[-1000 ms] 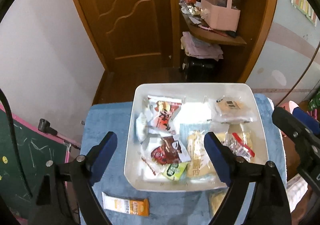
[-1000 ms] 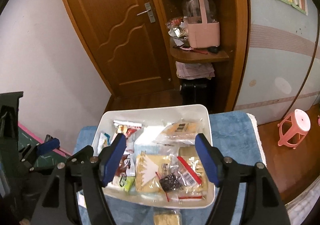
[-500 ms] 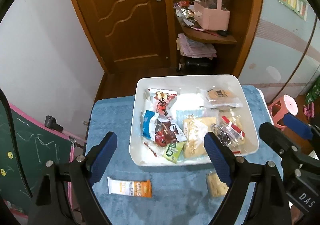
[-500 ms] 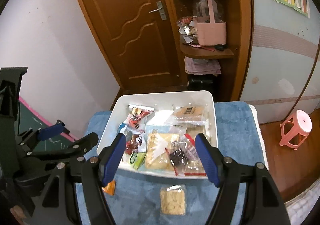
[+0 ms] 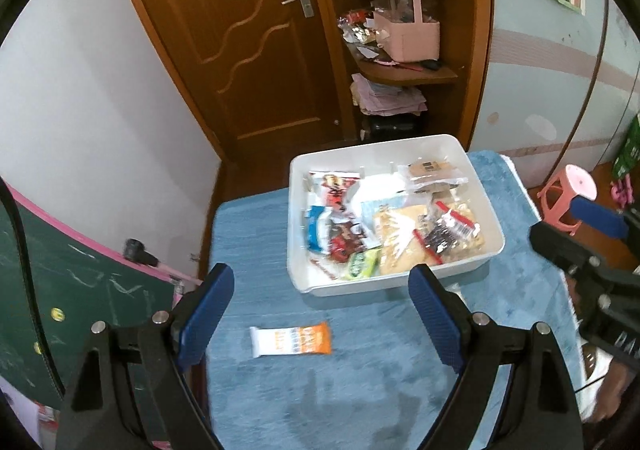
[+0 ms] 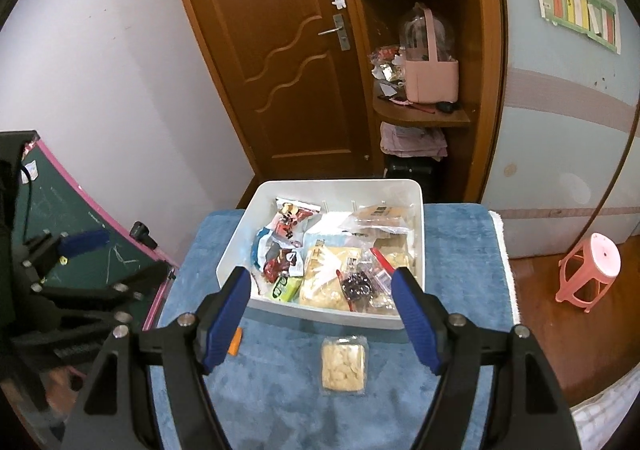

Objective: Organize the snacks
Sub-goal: 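Withdraw both tools toward the OATS bar and the cracker pack, then grasp the OATS bar with left tool while right tool grasps the cracker pack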

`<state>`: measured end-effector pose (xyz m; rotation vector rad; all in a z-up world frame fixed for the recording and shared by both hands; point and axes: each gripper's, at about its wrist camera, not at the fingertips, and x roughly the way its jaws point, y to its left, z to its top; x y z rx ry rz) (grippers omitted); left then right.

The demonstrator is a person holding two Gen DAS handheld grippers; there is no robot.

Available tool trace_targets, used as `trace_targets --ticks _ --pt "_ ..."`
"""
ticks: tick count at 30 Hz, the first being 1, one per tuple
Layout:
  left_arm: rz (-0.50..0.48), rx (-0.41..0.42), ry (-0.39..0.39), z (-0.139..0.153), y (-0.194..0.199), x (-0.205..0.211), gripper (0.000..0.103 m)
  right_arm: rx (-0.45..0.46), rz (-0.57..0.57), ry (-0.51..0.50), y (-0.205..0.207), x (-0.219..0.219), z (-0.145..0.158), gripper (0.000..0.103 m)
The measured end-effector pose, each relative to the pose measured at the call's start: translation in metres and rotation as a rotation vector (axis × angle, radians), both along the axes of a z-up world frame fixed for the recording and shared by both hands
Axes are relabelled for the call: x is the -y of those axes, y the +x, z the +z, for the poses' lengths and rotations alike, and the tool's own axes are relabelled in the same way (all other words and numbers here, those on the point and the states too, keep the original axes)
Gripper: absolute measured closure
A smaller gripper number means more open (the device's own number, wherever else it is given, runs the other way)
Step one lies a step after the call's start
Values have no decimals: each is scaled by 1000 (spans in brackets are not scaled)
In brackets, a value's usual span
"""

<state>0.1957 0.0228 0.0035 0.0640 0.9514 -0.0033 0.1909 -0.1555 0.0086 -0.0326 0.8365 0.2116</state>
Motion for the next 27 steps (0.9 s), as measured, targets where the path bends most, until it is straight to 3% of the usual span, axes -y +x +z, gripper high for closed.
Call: trace_targets --ticks 4,9,17,22,27 --pt "-2 7 35 4 -18 -18 6 -3 14 -23 -10 5 -6 21" --pt "-46 -59 65 -27 -28 -37 6 -81 -1 -53 -11 8 -36 21" --pt "-210 -225 147 -133 -18 -49 6 -253 -53 -105 -2 9 -110 21" --pt "-308 -322 159 -199 5 -58 6 -362 -88 -137 11 1 -165 21" --pt "-408 -377 180 -250 28 -64 6 -435 -126 -208 25 -8 -216 21"
